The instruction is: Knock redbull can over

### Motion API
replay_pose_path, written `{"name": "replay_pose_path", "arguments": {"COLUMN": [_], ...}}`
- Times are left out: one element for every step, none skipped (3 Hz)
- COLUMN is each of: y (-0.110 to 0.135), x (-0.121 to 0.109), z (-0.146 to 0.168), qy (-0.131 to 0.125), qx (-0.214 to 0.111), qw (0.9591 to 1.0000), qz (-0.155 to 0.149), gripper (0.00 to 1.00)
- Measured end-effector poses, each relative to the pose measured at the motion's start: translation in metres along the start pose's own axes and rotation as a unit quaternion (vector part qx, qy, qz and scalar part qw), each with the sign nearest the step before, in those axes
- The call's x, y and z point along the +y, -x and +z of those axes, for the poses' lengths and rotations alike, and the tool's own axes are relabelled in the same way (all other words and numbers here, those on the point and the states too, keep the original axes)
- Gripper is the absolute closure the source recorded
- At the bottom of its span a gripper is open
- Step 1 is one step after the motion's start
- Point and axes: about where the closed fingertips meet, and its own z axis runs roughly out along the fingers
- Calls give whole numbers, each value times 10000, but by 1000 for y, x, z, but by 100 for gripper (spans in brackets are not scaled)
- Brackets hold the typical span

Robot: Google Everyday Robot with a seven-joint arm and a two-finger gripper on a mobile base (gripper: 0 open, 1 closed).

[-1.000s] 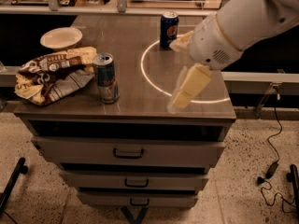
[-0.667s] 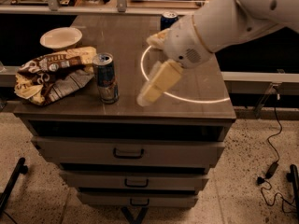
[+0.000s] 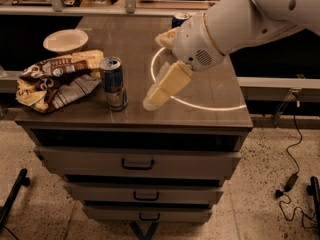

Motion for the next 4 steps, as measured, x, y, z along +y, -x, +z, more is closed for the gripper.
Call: {"name": "replay_pose_path", "arguments": {"y": [5, 8, 15, 19], "x": [-7, -23, -42, -49], "z": [19, 30, 32, 31], "qy": [-31, -422, -978, -1150], "qx": [-316, -487, -584, -635], "qw": [9995, 9978, 9932, 9911], "qz": [53, 161, 226, 227], "gripper": [0, 0, 0, 0]}}
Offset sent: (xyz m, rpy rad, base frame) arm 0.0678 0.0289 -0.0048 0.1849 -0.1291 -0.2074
